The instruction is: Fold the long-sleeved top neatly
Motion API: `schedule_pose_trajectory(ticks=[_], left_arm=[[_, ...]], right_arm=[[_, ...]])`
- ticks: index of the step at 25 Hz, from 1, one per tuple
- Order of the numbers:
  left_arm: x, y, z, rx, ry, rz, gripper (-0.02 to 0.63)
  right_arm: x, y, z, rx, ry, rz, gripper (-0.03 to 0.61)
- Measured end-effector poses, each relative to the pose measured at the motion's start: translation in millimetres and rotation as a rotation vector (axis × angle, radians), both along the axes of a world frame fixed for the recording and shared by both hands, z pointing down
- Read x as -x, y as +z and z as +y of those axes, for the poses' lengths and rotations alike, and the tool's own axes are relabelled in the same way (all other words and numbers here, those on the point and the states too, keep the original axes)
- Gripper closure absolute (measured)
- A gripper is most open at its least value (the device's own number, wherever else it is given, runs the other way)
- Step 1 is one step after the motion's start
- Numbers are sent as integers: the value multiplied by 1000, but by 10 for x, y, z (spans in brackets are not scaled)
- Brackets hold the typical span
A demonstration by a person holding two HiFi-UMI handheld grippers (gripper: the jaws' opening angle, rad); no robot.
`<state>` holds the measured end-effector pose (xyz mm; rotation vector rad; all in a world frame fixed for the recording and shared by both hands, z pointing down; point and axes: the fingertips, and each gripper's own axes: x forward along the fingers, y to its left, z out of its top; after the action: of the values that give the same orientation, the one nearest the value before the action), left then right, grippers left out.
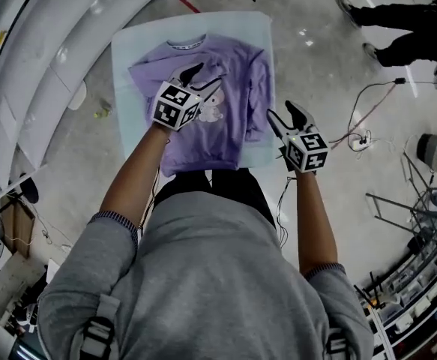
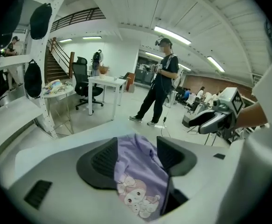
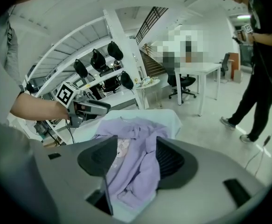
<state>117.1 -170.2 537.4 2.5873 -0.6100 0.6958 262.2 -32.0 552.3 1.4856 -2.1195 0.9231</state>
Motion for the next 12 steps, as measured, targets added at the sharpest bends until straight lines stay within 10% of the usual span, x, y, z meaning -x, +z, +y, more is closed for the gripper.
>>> schedule_pose_trajectory(ticks=[12], left_arm=[[-51, -614, 1145, -31, 193, 135, 322]], right_arm=[[83, -183, 677, -12, 288, 30, 301]])
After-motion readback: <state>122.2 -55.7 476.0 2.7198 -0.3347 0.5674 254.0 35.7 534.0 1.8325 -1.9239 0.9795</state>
